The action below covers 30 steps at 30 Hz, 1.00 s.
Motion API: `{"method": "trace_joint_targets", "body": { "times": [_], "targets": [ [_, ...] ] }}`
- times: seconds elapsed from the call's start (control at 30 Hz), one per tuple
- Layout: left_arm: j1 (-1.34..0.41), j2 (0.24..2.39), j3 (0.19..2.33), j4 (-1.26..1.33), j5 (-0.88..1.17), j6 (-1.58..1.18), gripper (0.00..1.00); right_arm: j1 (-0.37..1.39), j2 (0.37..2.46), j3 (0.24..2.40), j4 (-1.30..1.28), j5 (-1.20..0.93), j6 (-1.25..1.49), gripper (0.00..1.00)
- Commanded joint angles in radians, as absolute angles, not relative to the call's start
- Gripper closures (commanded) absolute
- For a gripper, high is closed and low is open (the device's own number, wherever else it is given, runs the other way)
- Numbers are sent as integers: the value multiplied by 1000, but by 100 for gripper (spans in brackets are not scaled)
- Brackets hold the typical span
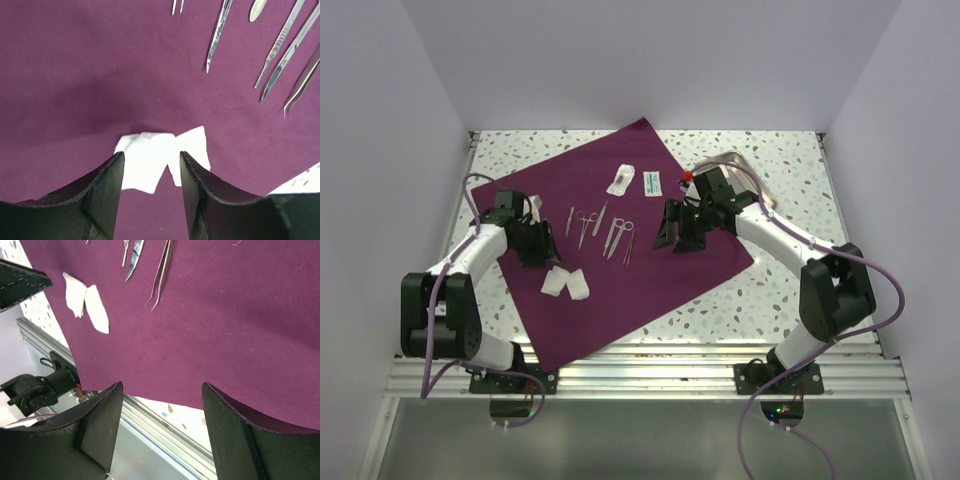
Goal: Prepare the surgical pack
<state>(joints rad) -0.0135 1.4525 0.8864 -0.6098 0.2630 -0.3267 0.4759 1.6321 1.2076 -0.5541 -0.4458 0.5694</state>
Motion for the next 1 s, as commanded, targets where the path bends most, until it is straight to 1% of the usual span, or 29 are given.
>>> {"method": "trace_joint_targets", "body": {
  "times": [0.0,0.1,0.27,0.43,0.77,0.87,0.97],
  "targets": [
    [-12,1469,913,-534,285,-227,48,480,1632,1229,-551,-465,543,32],
    [-12,1491,907,-525,304,-200,49,479,1631,1227,-555,-466,540,32],
    [-15,1497,888,-479,342,-176,54,479,1635,1224,-551,-468,540,32],
    [-18,1520,864,-468,359,-170,56,479,1638,1223,-546,-468,542,32],
    [-32,1562,828,-445,361,-169,57,479,1644,1219,-548,-469,537,32],
    [-34,1569,830,-439,360,-169,60,477,1647,1221,-549,-471,535,32],
    [-35,1581,836,-448,339,-172,67,479,1652,1223,-549,-471,537,32]
  ]
}}
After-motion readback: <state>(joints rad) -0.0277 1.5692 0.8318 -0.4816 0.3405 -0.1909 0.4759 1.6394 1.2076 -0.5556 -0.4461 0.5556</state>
